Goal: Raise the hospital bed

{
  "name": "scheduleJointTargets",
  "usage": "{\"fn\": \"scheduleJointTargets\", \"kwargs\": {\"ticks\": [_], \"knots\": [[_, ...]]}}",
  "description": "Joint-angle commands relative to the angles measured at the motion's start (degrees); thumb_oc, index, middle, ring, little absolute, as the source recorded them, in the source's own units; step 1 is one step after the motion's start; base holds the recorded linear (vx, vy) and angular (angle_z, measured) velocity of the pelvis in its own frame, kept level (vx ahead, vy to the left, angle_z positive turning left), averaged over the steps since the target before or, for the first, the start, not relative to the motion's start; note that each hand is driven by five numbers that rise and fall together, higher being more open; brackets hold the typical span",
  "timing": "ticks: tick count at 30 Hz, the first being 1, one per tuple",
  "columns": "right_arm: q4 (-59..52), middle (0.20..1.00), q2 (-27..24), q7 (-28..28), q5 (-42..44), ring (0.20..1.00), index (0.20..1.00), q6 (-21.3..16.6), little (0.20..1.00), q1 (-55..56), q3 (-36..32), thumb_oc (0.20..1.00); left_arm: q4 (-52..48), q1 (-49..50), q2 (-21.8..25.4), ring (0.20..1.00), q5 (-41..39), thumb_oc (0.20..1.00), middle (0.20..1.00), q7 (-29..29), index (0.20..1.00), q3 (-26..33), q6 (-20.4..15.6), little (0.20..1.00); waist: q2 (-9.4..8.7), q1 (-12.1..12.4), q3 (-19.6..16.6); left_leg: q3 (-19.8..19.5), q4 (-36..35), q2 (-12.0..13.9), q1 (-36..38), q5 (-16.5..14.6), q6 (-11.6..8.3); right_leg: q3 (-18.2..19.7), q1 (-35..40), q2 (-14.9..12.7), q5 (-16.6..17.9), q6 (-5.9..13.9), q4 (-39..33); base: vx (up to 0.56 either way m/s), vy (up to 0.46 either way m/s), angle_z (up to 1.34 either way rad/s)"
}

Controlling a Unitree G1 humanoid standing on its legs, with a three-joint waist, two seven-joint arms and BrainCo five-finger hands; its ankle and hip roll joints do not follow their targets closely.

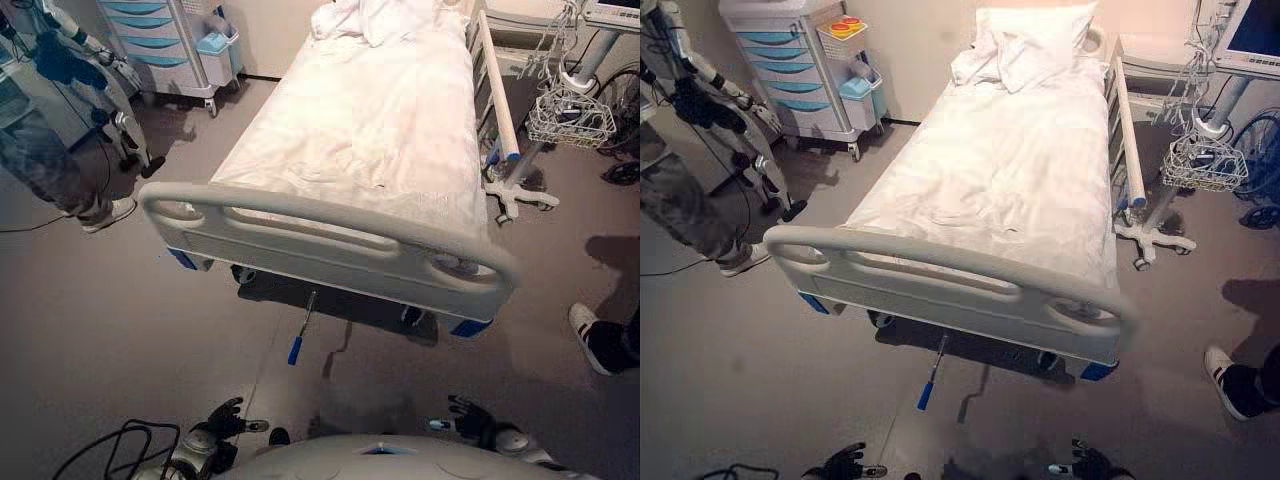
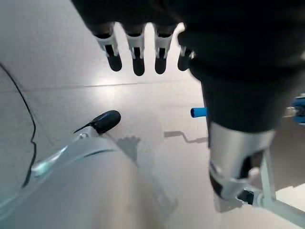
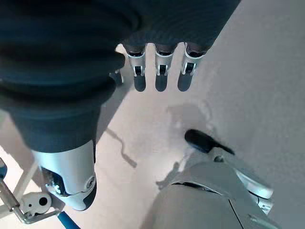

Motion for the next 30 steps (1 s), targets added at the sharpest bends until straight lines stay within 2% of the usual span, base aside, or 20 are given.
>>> {"fn": "scheduleJointTargets", "kwargs": {"ticks": [1,30], "knots": [[0.85,1.0,0.79,-0.27,-0.81,1.0,1.0,-2.23,1.0,-3.28,1.4,1.0,2.29,-4.97,1.51,1.0,1.5,1.0,1.0,0.53,1.0,0.07,-0.7,1.0,-2.1,0.17,0.88,2.38,0.03,-4.14,5.51,-4.23,3.64,4.47,-0.85,0.12,1.44,2.76,1.04,0.18,0.058,-2.29],[1.48,1.0,1.05,0.06,-1.26,1.0,1.0,-2.16,1.0,-3.04,1.38,1.0,3.74,-3.93,1.18,1.0,1.88,1.0,1.0,0.44,1.0,0.69,-0.32,1.0,-2.16,0.64,0.31,2.17,0.03,-4.28,6.21,-4.54,3.65,3.87,0.17,0.1,1.36,2.75,0.68,0.0,0.0,0.0]]}}
